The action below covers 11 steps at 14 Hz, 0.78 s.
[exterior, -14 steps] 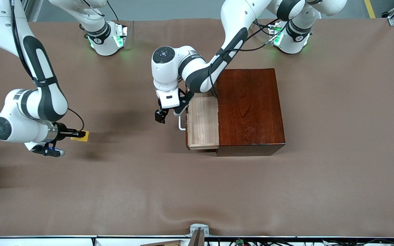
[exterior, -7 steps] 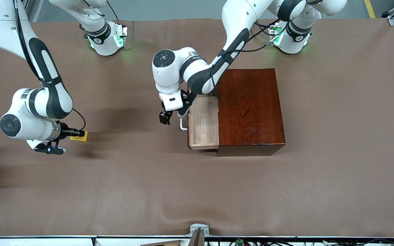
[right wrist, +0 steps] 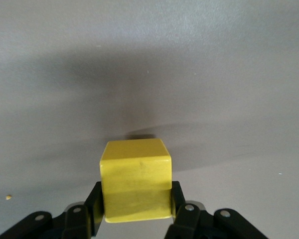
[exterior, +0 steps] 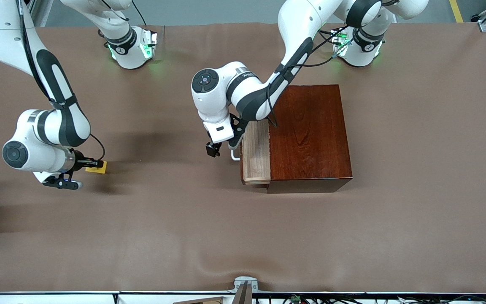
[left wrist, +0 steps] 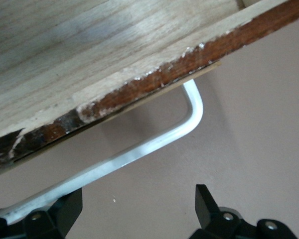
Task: Open drawer, take yellow block, close drawer
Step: 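Push the drawer shut with the left gripper while the right gripper lowers cube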
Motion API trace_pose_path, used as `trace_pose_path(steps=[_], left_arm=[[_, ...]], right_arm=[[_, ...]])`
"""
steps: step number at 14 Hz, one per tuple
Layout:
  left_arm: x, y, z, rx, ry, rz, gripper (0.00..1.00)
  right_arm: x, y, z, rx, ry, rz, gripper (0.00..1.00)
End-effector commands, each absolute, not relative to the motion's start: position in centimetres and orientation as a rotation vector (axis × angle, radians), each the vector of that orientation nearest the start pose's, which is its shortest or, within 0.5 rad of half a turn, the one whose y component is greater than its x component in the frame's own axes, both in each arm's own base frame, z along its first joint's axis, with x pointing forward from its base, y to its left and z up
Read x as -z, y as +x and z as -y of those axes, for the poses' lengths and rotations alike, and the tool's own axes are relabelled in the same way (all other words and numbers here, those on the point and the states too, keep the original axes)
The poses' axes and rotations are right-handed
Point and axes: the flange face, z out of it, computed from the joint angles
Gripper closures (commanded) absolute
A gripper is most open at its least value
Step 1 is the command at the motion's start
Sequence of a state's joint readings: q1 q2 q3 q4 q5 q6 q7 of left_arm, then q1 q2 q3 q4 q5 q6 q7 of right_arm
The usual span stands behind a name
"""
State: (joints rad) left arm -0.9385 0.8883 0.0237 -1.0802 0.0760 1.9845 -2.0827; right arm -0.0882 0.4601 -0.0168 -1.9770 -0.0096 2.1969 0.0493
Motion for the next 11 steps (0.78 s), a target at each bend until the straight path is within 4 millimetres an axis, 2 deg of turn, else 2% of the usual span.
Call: trace_pose_path(steps=[1,3,4,5,6,7,9,11], left_arm=[[-30.0,49.0,58.0,0.172,-2.558,1.656,0.0],[-30.4,49.3,57.1,0.164,-2.514,1.65,0.0],[-30.5,49.6,56.7,0.162,-2.503,1.655,0.0],[-30.6,49.7,56.5,0.162,-2.489,1.671,0.0],[-30.6,49.6,56.4,0.16,-2.479,1.667,0.0],[-30.5,49.6,56.3,0.159,-2.474,1.664,0.0],[-30.4,49.8,56.0,0.158,-2.466,1.669,0.0],[-30.2,50.3,55.3,0.153,-2.436,1.673,0.0]], right_arm=[[-20.7,57.7,6.8,-0.361,-3.13,-0.213,0.98],[-20.4,57.5,6.8,-0.34,-3.132,-0.215,0.83],[-20.5,57.6,6.8,-0.337,-3.133,-0.215,0.65],[-20.6,57.7,6.9,-0.335,-3.131,-0.222,0.41],[-20.7,57.8,6.9,-0.337,-3.131,-0.222,0.24],[-20.9,57.8,6.8,-0.337,-3.131,-0.215,0.0],[-21.6,58.0,6.4,-0.344,-3.13,-0.208,0.0],[-23.1,58.9,6.1,-0.384,-3.125,-0.202,0.0]])
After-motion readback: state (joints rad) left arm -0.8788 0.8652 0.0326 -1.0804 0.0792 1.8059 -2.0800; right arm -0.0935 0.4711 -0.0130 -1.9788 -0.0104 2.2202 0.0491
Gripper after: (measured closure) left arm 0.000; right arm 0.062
